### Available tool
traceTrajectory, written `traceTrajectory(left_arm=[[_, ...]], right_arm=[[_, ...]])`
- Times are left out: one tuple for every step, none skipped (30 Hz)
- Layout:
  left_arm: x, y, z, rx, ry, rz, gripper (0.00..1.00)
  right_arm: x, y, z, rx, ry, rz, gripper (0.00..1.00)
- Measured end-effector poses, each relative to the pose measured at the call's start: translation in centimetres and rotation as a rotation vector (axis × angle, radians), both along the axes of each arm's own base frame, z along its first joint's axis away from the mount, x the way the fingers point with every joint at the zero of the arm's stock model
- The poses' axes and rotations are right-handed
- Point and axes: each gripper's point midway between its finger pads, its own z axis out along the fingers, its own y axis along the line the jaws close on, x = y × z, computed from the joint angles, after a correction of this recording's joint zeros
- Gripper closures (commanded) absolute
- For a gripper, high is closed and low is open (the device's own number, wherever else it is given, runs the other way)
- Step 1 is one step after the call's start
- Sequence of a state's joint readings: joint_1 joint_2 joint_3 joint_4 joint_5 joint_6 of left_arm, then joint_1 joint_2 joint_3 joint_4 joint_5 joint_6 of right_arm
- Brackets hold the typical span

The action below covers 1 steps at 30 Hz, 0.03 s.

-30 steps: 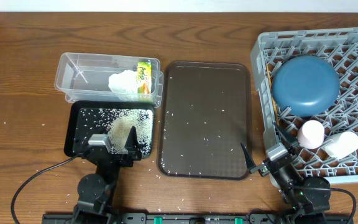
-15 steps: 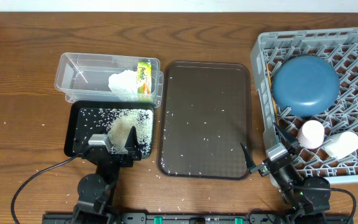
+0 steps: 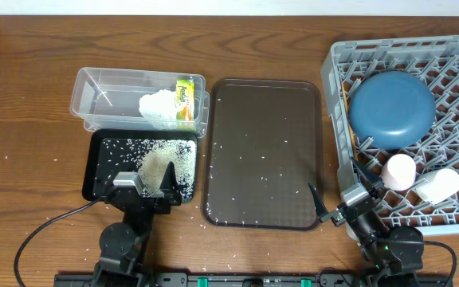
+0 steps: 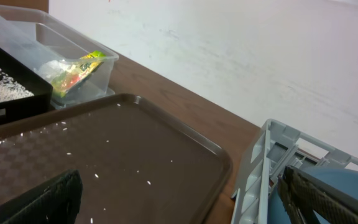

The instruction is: Sort waste into correct bins and load items into the dishwasher rack

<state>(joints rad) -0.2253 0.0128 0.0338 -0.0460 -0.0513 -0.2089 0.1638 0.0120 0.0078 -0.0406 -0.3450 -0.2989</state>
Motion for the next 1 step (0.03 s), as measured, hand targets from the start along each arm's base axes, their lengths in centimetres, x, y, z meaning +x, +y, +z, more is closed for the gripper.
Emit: traceTrajectory(left_arm=[[0.0,0.0,0.02,0.0,0.0,0.0,0.02]], right_arm=[[0.0,0.0,0.01,0.0,0.0,0.0,0.01]])
